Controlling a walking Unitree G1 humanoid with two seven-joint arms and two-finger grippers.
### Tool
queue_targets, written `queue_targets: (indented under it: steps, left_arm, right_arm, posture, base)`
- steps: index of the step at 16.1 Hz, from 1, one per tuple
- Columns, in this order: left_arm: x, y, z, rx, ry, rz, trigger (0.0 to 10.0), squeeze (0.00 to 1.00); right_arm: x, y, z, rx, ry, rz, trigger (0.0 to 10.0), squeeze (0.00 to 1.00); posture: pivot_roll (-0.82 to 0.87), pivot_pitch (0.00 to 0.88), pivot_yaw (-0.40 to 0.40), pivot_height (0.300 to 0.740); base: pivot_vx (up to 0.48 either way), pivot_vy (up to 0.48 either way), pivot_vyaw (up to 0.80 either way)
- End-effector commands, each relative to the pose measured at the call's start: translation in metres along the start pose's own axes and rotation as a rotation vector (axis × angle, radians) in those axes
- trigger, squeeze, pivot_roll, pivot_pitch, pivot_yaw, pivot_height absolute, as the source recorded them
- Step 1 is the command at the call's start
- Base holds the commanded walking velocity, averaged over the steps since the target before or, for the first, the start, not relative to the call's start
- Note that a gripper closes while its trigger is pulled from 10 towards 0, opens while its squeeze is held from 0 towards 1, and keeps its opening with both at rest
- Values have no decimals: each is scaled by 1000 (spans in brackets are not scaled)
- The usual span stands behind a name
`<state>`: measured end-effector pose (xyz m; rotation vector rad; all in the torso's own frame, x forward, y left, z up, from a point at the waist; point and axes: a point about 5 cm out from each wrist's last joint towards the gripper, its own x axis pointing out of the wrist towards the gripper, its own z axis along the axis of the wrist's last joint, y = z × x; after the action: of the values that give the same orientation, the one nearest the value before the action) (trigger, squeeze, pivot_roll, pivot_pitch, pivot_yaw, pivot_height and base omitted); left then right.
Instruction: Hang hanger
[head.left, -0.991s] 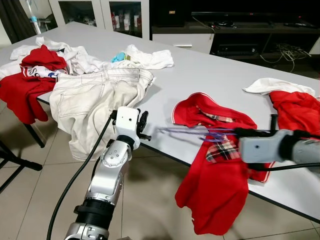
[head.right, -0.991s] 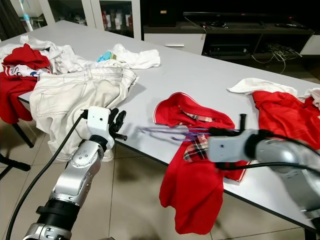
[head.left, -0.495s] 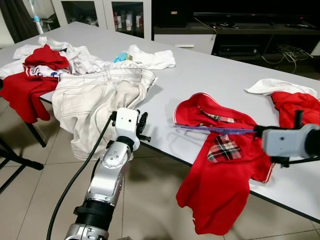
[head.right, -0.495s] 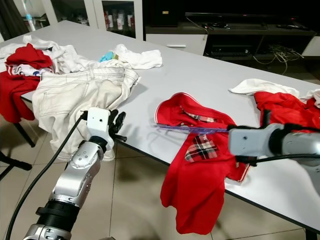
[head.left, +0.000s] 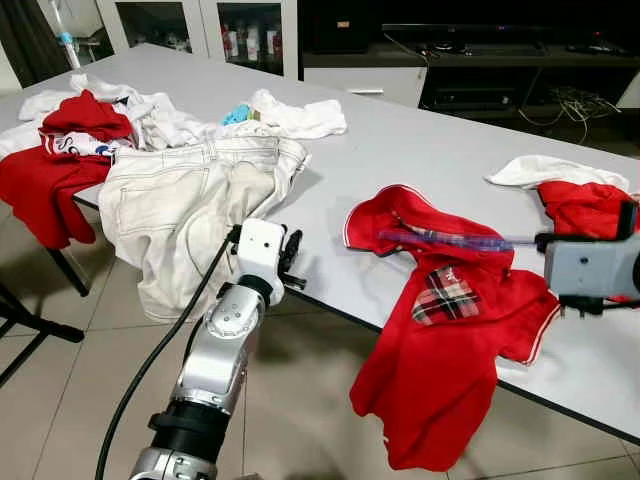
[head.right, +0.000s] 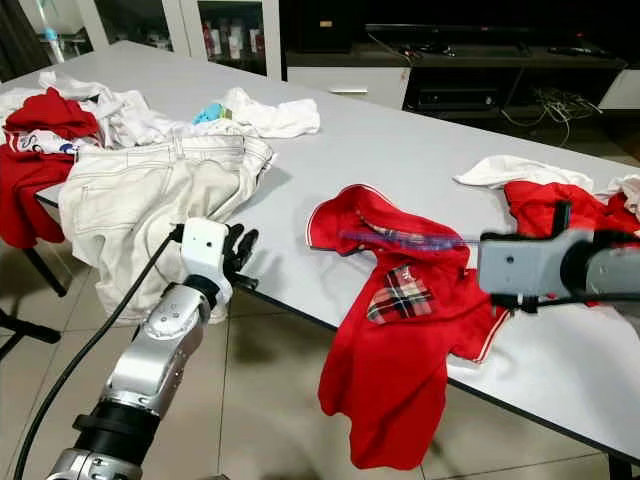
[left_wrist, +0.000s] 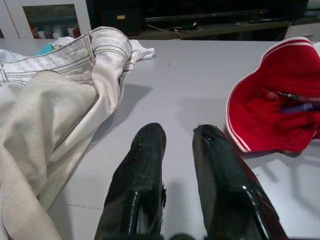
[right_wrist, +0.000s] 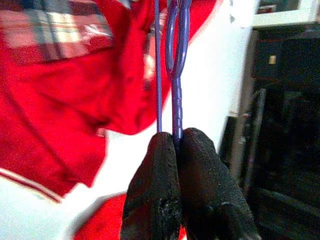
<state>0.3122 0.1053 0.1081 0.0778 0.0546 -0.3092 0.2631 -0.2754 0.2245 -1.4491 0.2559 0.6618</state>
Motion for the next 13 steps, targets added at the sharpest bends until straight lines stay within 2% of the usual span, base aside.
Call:
queue_targets:
  steps: [1, 5, 7, 9, 13]
  left_arm:
    - [0, -1, -4, 17, 25, -11, 10000, 0]
    - [-1, -1, -4, 23, 27, -14, 10000, 0]
    - [-1, -2, -5, 26, 29, -18, 10000, 0]
    - [1, -5, -3, 30, 26, -29, 10000, 0]
    - [-1, -5, -6, 34, 36, -39, 10000, 0]
  right_arm:
    - [4, -4, 2, -9, 4, -19, 10000, 0]
    - [7, -8, 1, -53, 42, -23, 10000, 0]
    - [15, -7, 8, -79, 32, -7, 10000, 0]
    - [30, 0, 22, -146, 29, 46, 10000, 0]
    - [44, 5, 32, -177, 12, 75, 10000, 0]
  posture:
    - [-67, 0, 1, 740]
    - [-66, 0, -2, 740]
    - [-71, 0, -1, 740]
    - [-69, 0, -3, 740]
    - [-63, 0, -6, 740]
  base:
    - [0, 0, 0]
    - [0, 0, 0]
    - [0, 0, 0]
    - [0, 0, 0]
    - [0, 0, 0]
